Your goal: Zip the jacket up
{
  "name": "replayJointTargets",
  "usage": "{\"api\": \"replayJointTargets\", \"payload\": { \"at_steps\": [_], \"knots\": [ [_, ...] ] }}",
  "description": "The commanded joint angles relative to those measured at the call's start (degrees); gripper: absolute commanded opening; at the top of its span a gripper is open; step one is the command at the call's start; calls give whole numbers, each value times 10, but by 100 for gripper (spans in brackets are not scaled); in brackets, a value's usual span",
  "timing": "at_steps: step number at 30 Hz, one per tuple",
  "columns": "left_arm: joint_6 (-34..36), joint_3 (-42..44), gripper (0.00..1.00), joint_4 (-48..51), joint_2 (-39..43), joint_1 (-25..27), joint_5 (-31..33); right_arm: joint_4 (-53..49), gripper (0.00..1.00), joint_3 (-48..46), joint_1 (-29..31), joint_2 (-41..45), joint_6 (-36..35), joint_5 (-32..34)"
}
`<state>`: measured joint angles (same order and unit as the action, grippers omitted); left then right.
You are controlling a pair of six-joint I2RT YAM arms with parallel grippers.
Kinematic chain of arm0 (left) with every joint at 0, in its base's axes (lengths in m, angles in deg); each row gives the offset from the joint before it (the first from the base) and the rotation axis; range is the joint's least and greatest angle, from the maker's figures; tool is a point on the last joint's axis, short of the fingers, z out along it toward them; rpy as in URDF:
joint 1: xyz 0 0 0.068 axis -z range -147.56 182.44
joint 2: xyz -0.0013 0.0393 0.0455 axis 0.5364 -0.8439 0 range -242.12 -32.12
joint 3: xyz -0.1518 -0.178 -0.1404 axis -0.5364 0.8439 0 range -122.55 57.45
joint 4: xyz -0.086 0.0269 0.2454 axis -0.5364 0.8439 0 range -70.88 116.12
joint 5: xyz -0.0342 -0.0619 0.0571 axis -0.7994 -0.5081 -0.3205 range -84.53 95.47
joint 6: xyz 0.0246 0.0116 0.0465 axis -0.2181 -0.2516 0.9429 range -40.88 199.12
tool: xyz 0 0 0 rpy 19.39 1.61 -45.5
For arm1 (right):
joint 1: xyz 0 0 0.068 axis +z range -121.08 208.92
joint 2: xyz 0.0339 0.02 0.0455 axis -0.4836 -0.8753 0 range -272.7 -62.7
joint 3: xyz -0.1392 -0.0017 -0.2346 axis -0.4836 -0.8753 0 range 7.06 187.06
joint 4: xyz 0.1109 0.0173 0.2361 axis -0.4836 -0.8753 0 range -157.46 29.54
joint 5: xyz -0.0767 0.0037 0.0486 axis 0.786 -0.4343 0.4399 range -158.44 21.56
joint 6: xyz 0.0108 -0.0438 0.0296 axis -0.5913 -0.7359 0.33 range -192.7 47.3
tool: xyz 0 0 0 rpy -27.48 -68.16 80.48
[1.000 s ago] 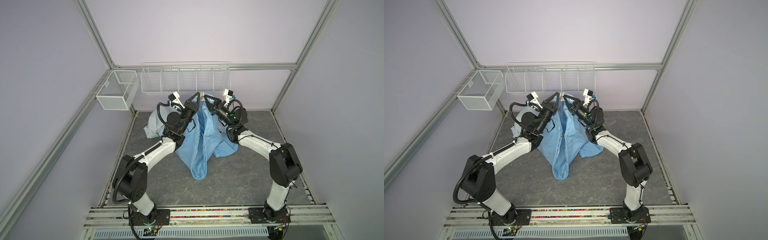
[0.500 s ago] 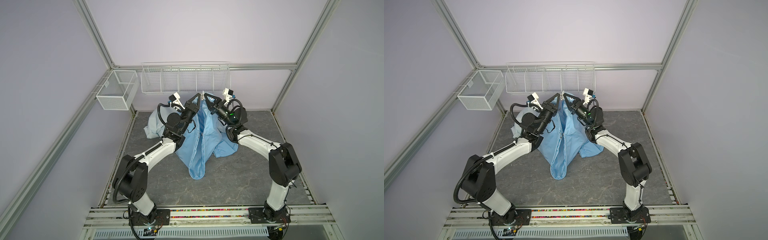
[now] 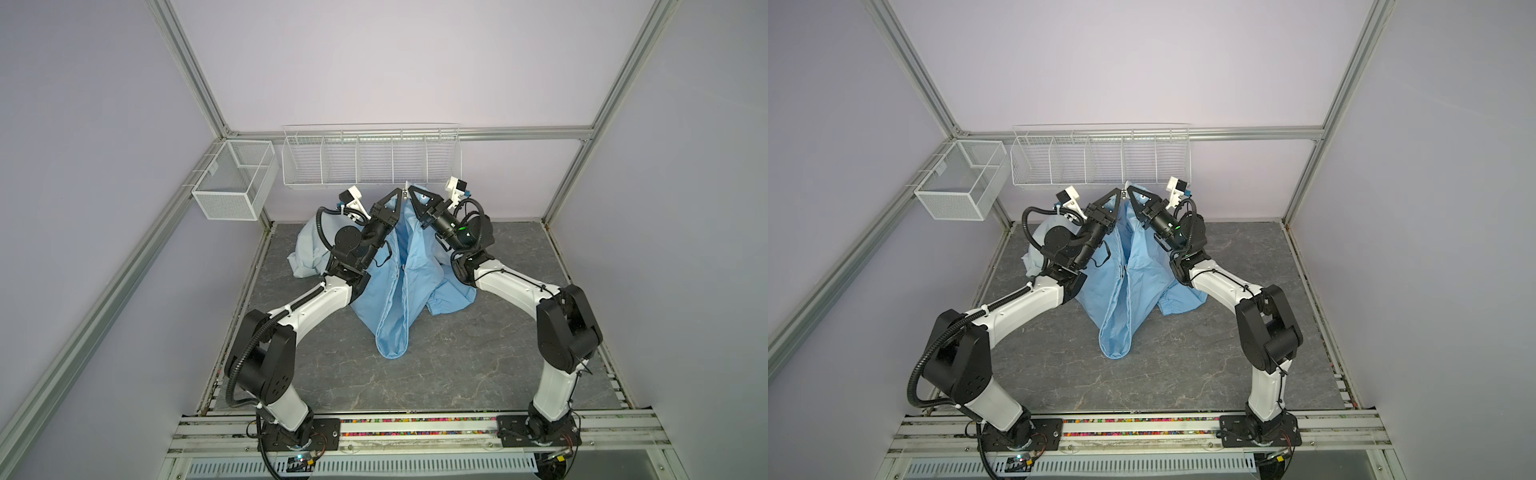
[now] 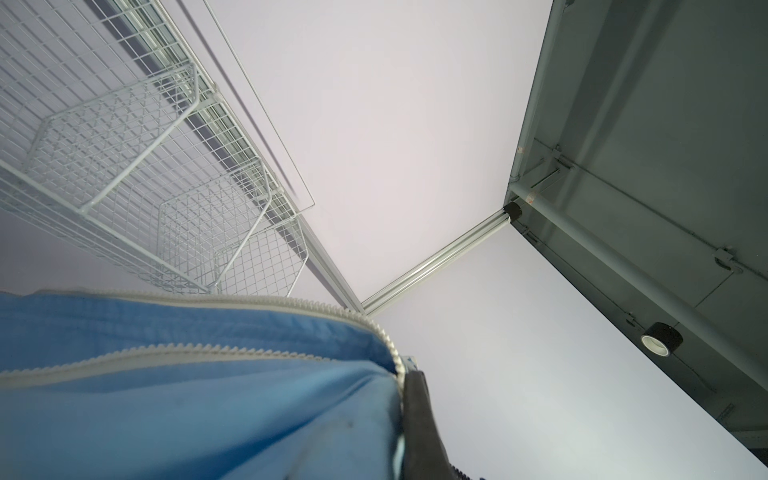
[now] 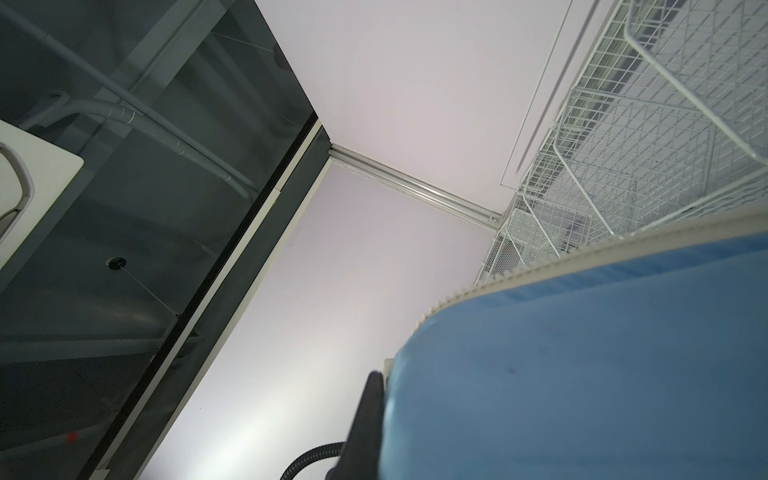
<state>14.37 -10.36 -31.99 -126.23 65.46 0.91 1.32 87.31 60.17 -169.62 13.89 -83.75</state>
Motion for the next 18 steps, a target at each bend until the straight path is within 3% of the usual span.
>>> {"api": "replayJointTargets", "payload": {
  "at_steps": [1, 9, 18],
  "knots": [
    [-5, 13, 0, 11, 19, 8, -38, 4, 7, 8, 1, 10, 20, 37],
    [-13, 31, 0, 33, 37, 8, -57, -52, 7, -22, -1, 28, 11, 65],
    [-63, 44, 0, 61, 45, 2, -77, -167, 7, -34, 1, 47, -19, 38]
  ]
}}
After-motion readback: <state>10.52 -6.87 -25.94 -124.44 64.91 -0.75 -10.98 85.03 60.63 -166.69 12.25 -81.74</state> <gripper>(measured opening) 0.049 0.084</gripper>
